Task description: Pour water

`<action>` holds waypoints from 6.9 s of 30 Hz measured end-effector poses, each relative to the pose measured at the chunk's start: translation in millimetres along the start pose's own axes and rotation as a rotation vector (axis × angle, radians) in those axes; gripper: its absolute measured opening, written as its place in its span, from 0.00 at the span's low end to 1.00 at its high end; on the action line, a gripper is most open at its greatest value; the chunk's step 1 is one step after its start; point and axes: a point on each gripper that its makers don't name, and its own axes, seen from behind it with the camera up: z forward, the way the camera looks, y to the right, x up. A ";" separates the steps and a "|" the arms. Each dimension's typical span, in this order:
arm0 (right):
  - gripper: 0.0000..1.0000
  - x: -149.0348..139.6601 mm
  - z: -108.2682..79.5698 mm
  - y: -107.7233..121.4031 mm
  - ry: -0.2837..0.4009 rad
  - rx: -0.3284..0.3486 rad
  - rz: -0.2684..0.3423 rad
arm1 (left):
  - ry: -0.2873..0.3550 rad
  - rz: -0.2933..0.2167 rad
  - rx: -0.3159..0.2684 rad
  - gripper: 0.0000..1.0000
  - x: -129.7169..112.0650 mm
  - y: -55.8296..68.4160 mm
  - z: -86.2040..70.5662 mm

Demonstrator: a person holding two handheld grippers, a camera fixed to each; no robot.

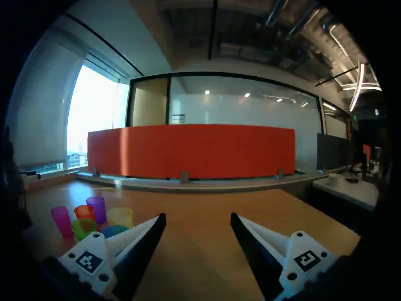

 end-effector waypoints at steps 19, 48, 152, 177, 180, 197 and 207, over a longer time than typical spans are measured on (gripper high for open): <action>0.99 103.0 -4.5 -11.6 0.005 0.072 -0.011 | -0.006 -0.022 -0.046 0.99 117.8 4.9 11.2; 0.99 142.8 -33.5 -73.6 0.018 0.426 -0.004 | -0.019 0.030 -0.409 0.99 159.4 76.9 -12.7; 1.00 -0.8 -21.9 -104.5 -0.427 0.746 -0.207 | -0.548 0.365 -0.952 1.00 -72.1 213.2 -10.7; 1.00 -8.2 -10.1 -103.2 -0.432 0.753 -0.209 | -0.638 0.383 -0.956 0.99 -106.3 239.6 9.8; 1.00 -9.1 -9.3 -102.9 -0.432 0.753 -0.211 | -0.645 0.387 -0.957 0.99 -109.5 242.6 11.9; 1.00 -8.6 -6.6 -97.8 -0.431 0.743 -0.212 | -0.658 0.380 -0.966 0.99 -116.6 264.6 21.0; 1.00 -9.1 -6.2 -96.3 -0.431 0.739 -0.214 | -0.644 0.393 -0.954 1.00 -116.9 272.7 27.3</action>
